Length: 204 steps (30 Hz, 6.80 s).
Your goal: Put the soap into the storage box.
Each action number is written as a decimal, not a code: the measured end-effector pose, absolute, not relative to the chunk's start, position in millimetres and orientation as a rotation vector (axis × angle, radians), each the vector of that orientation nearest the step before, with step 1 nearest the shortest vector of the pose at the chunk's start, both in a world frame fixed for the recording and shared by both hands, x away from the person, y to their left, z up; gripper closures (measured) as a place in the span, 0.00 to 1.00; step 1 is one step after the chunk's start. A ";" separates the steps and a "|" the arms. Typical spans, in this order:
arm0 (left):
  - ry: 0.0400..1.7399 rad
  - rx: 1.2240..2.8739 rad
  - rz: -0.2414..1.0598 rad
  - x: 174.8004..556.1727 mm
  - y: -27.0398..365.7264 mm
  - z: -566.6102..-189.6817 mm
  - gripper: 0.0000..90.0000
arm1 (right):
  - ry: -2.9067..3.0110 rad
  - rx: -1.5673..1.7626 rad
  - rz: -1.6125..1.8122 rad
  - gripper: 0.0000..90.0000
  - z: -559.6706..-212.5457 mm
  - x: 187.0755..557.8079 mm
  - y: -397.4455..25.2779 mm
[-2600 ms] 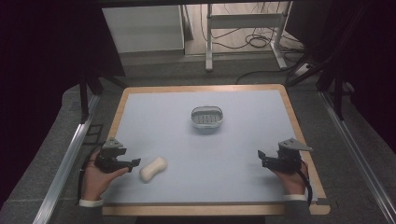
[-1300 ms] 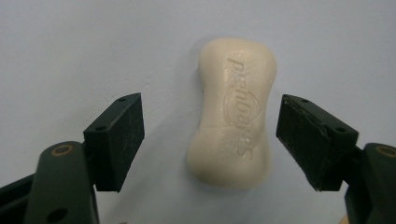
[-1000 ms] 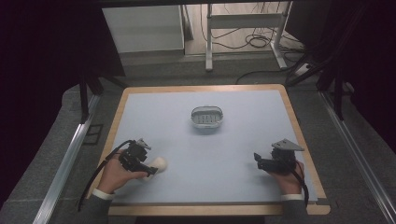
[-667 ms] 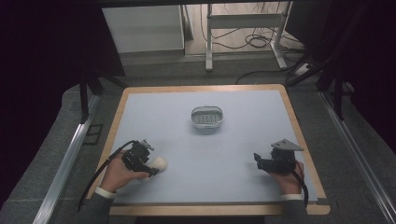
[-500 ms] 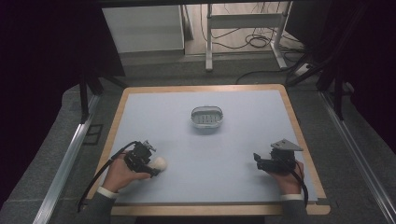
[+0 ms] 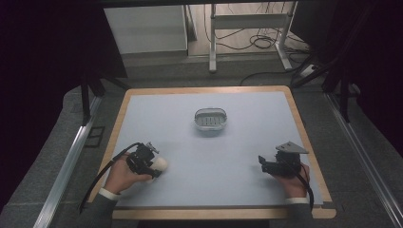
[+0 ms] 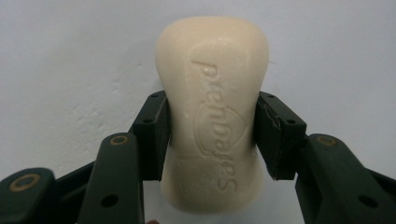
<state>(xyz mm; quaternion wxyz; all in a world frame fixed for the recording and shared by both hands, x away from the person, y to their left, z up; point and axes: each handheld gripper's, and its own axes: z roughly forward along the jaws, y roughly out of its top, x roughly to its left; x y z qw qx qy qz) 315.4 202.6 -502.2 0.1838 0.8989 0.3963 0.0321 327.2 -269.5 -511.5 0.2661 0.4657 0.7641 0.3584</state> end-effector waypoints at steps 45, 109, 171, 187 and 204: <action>1.104 2.577 0.048 327.6 196.1 -511.7 0.49 | 2.066 1.255 0.954 0.12 -513.1 327.8 -269.2; 0.956 2.568 0.137 391.2 163.9 -449.4 0.55 | 2.065 1.254 0.959 0.12 -514.2 328.3 -270.9; 0.840 2.638 0.257 475.6 111.2 -421.7 0.55 | 2.083 1.251 0.941 0.12 -517.8 329.6 -267.9; 0.778 2.638 0.225 493.1 79.7 -420.9 0.55 | 2.077 1.248 0.951 0.12 -516.7 329.2 -268.5; 0.736 2.666 0.257 504.3 55.0 -429.8 0.55 | 2.085 1.246 0.941 0.12 -517.7 329.6 -267.6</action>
